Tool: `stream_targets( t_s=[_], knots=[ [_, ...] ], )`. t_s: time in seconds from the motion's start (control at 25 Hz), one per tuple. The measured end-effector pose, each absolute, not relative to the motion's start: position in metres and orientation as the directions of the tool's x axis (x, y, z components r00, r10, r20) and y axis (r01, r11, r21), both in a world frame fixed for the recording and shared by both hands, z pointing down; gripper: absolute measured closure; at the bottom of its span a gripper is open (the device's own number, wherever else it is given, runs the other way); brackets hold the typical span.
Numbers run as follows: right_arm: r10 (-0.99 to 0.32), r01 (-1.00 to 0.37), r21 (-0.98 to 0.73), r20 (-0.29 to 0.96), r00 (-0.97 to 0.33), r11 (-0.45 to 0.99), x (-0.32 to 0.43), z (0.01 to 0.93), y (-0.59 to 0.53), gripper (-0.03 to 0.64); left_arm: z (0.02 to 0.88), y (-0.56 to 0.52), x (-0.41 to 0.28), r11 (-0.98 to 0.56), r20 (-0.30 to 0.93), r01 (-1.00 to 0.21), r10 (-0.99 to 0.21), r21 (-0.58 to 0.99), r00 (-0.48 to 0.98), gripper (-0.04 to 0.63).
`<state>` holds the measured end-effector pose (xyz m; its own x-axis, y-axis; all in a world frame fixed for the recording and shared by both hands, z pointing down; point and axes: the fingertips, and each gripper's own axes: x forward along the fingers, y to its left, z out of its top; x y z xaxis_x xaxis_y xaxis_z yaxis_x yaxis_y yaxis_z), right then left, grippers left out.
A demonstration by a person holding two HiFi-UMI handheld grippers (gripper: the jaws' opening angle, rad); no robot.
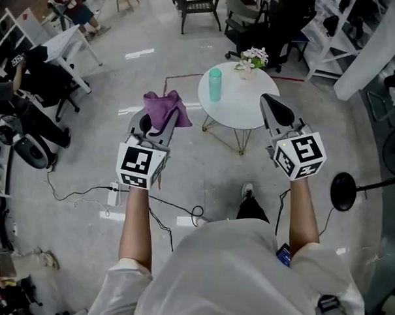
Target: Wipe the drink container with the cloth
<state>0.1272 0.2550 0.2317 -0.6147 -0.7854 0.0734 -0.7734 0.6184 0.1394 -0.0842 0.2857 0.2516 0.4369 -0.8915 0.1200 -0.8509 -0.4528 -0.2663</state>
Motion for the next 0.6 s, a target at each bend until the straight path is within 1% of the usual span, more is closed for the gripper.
stream_targets(
  t_s=[0.16,0.4,0.6],
  knots=[
    [-0.785,-0.771,0.149,0.091,-0.613,0.619,0.132,0.242,0.213,0.603,0.263,0.254,-0.082,-0.438,0.134,-0.861,-0.899,-0.260,0.417,0.472],
    [-0.731,-0.712,0.171,0.105,-0.675,0.681,0.138,0.258,0.128,0.604,0.275,0.176,-0.068,-0.382,0.145,-0.894,-0.923,-0.233,0.356,0.472],
    [-0.684,-0.670,0.141,0.121,-0.719,0.729,0.152,0.261,0.046,0.604,0.274,0.105,-0.048,-0.325,0.151,-0.919,-0.943,-0.223,0.296,0.472]
  ],
)
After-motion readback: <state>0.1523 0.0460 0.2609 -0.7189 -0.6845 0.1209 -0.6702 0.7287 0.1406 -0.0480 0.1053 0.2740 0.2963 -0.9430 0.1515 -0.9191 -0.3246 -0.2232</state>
